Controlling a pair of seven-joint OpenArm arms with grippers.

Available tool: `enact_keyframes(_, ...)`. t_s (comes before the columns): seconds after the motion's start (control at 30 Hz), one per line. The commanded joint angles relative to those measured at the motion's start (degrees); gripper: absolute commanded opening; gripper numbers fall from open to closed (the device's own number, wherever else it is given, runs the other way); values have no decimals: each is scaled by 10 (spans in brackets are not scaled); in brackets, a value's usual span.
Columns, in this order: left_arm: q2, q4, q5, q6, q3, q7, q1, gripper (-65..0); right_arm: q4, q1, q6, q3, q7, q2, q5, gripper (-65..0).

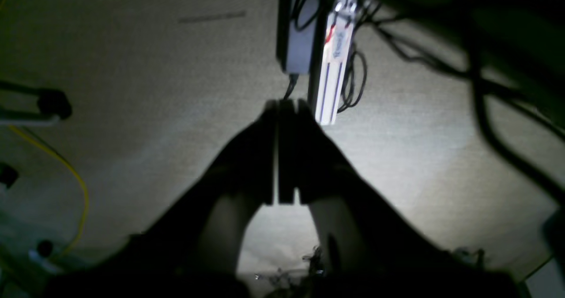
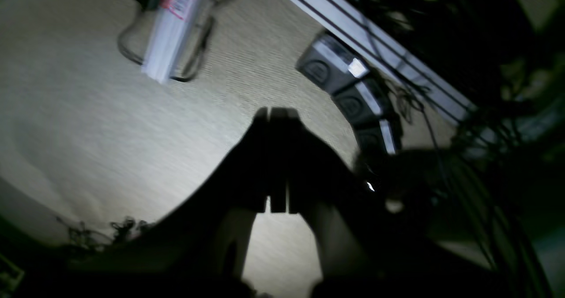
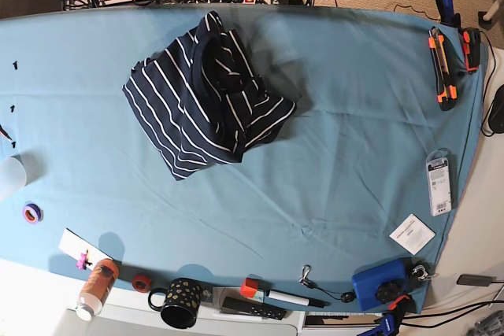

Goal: Layout the t-shirt on the table in an organized manner, then fold the t-shirt properly

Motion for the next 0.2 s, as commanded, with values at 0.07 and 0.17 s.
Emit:
enact_keyframes(0.07, 8, 14, 0, 1, -1, 0, 6, -650, 3, 0, -4, -11, 12, 7, 1, -650)
enact_keyframes(0.17, 17, 17, 0, 1, -1, 0, 6, -650, 3, 0, -4, -13, 24, 7, 2, -650)
